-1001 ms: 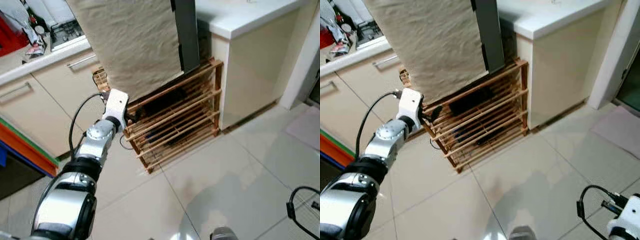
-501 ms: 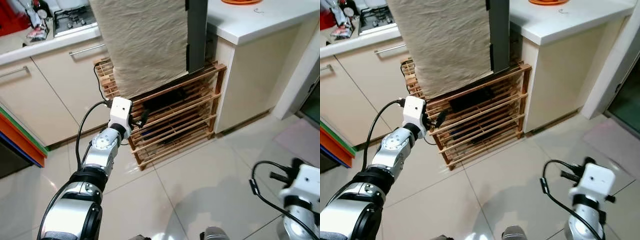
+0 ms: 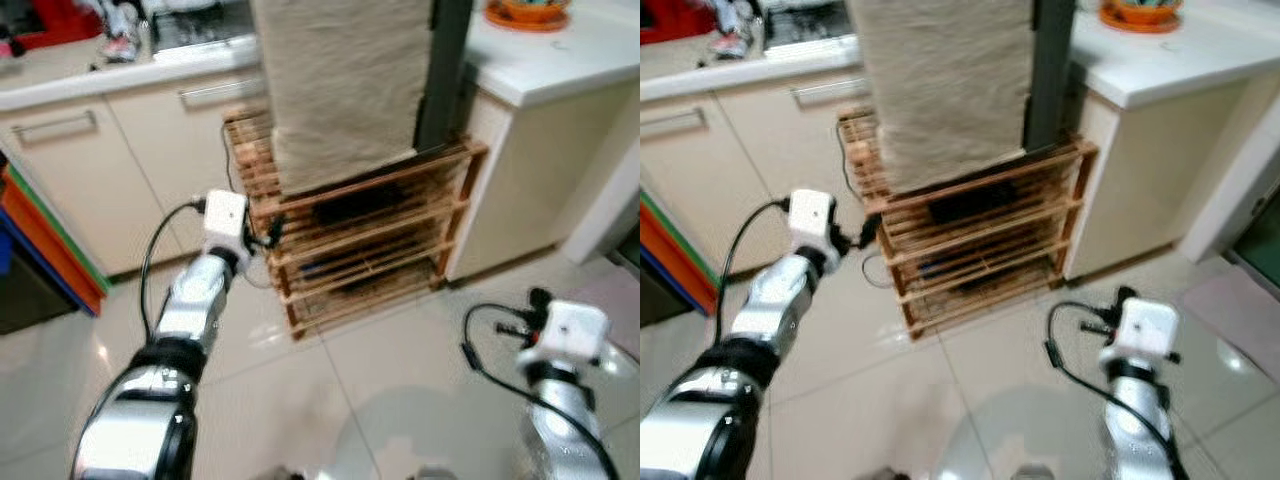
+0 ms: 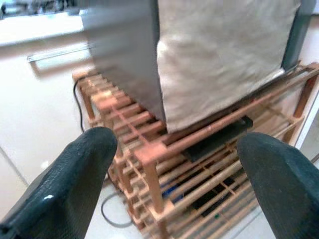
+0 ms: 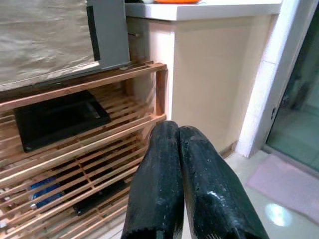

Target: Restocking fridge

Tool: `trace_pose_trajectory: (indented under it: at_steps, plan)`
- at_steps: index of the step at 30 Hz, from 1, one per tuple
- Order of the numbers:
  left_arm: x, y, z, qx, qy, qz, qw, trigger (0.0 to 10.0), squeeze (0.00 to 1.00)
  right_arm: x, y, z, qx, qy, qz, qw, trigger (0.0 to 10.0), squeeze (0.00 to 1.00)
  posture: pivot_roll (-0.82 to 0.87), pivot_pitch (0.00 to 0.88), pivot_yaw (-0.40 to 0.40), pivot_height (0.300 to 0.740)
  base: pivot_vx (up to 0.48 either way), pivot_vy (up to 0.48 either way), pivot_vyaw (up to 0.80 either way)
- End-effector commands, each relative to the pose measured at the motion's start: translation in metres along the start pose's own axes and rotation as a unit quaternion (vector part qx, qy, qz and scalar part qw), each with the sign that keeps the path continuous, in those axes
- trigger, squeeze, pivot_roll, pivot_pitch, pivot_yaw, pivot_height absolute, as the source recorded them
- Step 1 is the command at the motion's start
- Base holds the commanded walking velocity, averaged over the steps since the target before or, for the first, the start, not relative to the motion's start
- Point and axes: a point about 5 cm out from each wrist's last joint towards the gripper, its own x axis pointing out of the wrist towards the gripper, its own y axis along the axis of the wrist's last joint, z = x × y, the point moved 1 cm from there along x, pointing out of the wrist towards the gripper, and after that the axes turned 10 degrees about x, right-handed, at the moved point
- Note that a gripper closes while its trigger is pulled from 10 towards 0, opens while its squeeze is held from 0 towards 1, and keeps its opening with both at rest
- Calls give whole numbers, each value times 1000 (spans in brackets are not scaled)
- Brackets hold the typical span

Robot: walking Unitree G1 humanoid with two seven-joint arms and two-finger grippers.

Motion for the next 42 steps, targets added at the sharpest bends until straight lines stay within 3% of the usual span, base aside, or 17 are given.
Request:
trace_pose_trajectory:
  at_steps: [1,6,9,15,19,28,37,40,42]
  plan:
    - [4,7,7,2,-11,6,1000,10000,0,4,3,4,-6,-9,8,1000,10000,0,-178,0,121,711,307,368,0]
    - [2,1,7,42,-16,-6,999,10000,0,7,-1,1,-5,-15,1,1000,10000,0,-178,0,128,711,290,239,-480]
    - [-4,-6,4,4,-11,-10,1000,10000,0,11,0,1,-1,-21,6,1000,10000,0,-167,0,126,711,0,0,-781]
    - [-14,-5,23,-18,-46,27,998,10000,0,16,3,-1,3,-21,14,1000,10000,0,-146,0,117,711,0,0,-777]
    - [-22,-9,27,-18,-39,31,999,10000,0,24,7,-3,-1,-23,19,1000,10000,0,-122,0,96,711,0,0,-747]
    - [-32,-6,21,-5,-9,42,999,10000,0,41,28,-18,-23,8,58,998,10000,0,-52,0,32,711,0,0,-363]
    - [-35,8,-9,-50,76,79,993,10000,0,39,36,-20,-30,14,89,995,10000,0,-37,0,41,720,0,0,0]
    - [-36,11,-11,-36,77,74,994,10000,0,40,34,-22,-26,17,86,996,10000,0,-35,0,45,740,0,0,0]
    - [-35,11,-6,1,54,70,996,10000,0,40,32,-24,-20,17,84,996,10000,0,-31,0,51,740,0,0,0]
